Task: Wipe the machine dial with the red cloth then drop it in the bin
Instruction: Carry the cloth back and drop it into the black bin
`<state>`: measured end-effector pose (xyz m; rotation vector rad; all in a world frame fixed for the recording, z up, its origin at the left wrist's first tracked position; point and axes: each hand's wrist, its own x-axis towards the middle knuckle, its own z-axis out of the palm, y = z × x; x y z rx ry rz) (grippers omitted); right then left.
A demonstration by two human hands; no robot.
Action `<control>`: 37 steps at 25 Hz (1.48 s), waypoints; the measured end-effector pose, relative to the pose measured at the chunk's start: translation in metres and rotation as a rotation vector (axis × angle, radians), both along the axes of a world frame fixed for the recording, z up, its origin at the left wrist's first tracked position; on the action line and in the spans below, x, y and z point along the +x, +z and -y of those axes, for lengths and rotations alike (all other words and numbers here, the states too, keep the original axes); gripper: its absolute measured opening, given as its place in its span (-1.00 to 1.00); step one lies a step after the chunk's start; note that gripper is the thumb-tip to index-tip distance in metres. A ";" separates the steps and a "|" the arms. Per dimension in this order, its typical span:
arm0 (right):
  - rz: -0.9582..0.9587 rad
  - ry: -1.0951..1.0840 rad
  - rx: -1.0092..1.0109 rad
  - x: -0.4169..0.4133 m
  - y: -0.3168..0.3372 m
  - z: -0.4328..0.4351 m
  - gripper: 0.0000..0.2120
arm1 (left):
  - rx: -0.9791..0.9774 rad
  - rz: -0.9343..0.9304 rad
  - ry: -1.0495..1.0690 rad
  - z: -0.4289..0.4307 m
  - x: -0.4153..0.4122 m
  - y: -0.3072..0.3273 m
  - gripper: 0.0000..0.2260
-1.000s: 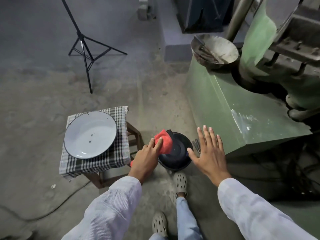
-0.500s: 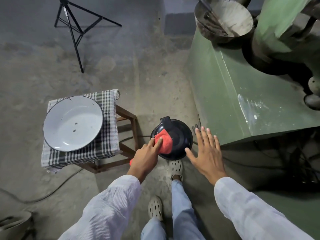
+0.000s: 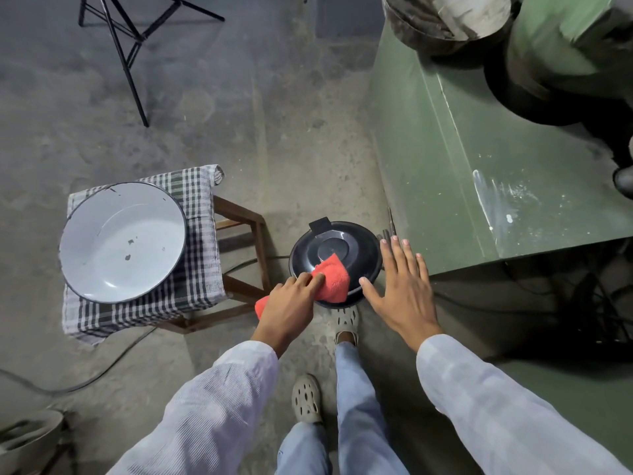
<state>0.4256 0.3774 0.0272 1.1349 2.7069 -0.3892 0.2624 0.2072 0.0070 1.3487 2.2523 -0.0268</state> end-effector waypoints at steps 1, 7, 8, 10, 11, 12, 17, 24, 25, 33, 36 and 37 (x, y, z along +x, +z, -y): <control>0.004 -0.002 0.000 -0.001 0.000 -0.001 -0.17 | 0.011 -0.002 -0.009 -0.001 -0.001 -0.001 -0.48; -0.023 -0.018 -0.001 -0.004 -0.007 -0.006 -0.19 | 0.059 0.010 -0.079 -0.016 0.000 -0.011 -0.50; -0.024 -0.016 -0.001 -0.003 -0.011 -0.006 -0.20 | 0.067 0.025 -0.099 -0.018 0.003 -0.013 -0.51; -0.021 -0.021 0.000 0.000 -0.019 -0.005 -0.21 | 0.075 0.041 -0.138 -0.022 0.011 -0.021 -0.53; -0.020 -0.025 0.000 0.002 -0.024 -0.005 -0.22 | 0.077 0.040 -0.157 -0.025 0.016 -0.027 -0.54; -0.021 -0.028 0.000 0.006 -0.031 -0.005 -0.23 | 0.073 0.039 -0.179 -0.026 0.022 -0.035 -0.54; -0.047 -0.048 0.019 0.018 -0.061 -0.009 -0.24 | 0.045 0.042 -0.245 -0.034 0.034 -0.072 -0.52; -0.032 -0.050 0.021 0.036 -0.106 -0.007 -0.25 | -0.077 0.151 -0.313 -0.048 0.046 -0.126 -0.60; -0.026 -0.053 0.021 0.039 -0.112 -0.007 -0.25 | -0.089 0.161 -0.322 -0.048 0.049 -0.133 -0.61; -0.028 -0.070 0.008 0.047 -0.119 -0.007 -0.25 | -0.113 0.094 -0.270 -0.045 0.055 -0.145 -0.57; -0.022 -0.065 0.012 0.044 -0.120 -0.008 -0.24 | -0.067 0.010 -0.219 -0.052 0.048 -0.145 -0.51; -0.019 -0.064 0.015 0.044 -0.120 -0.008 -0.24 | -0.034 -0.018 -0.207 -0.055 0.044 -0.145 -0.47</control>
